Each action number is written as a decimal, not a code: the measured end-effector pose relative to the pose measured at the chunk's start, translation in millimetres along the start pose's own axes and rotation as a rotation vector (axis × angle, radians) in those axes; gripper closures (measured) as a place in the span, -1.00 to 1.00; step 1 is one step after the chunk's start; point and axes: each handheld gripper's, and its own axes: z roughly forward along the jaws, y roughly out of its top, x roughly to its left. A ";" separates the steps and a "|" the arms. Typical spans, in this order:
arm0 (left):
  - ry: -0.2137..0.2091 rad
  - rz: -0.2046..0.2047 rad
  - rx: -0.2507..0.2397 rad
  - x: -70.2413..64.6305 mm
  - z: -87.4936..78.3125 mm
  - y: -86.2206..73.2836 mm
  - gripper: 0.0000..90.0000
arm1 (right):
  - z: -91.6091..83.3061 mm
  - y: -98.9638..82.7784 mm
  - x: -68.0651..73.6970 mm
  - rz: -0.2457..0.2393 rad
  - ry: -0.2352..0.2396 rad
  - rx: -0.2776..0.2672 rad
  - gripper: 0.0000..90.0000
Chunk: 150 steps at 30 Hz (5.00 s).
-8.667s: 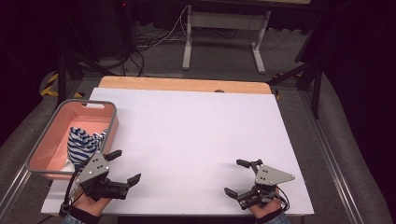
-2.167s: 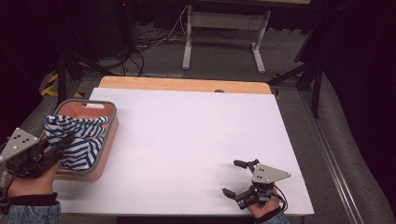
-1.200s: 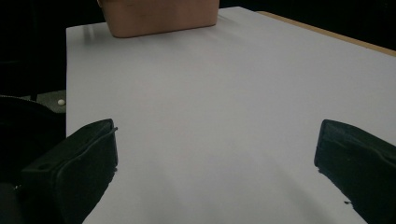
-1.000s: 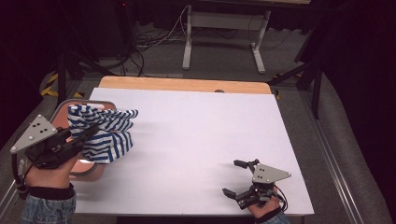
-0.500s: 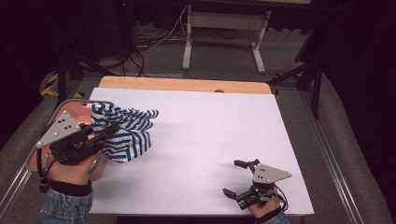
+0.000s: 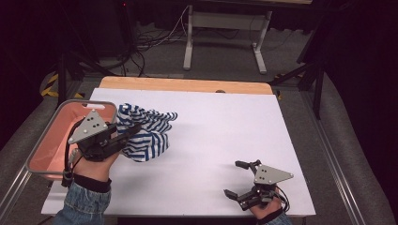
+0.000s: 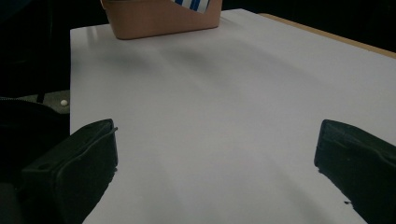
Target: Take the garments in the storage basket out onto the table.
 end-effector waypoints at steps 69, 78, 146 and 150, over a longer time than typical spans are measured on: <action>-0.186 -0.074 0.070 -19.4 151.9 -39.5 0.59 | -1.7 0.1 -1.7 0.006 0.015 -0.007 -1.00; -0.188 -0.068 0.114 -21.1 163.1 -48.5 0.58 | -1.4 -0.1 -1.7 0.006 0.015 -0.004 -1.00; -0.231 -0.070 0.127 -30.3 150.6 -43.8 -0.96 | -0.4 -0.7 -1.5 0.008 0.021 0.002 -1.00; -0.243 -0.055 0.126 -32.1 143.1 -40.6 -0.96 | -0.5 -0.6 -1.5 0.009 0.021 0.001 -1.00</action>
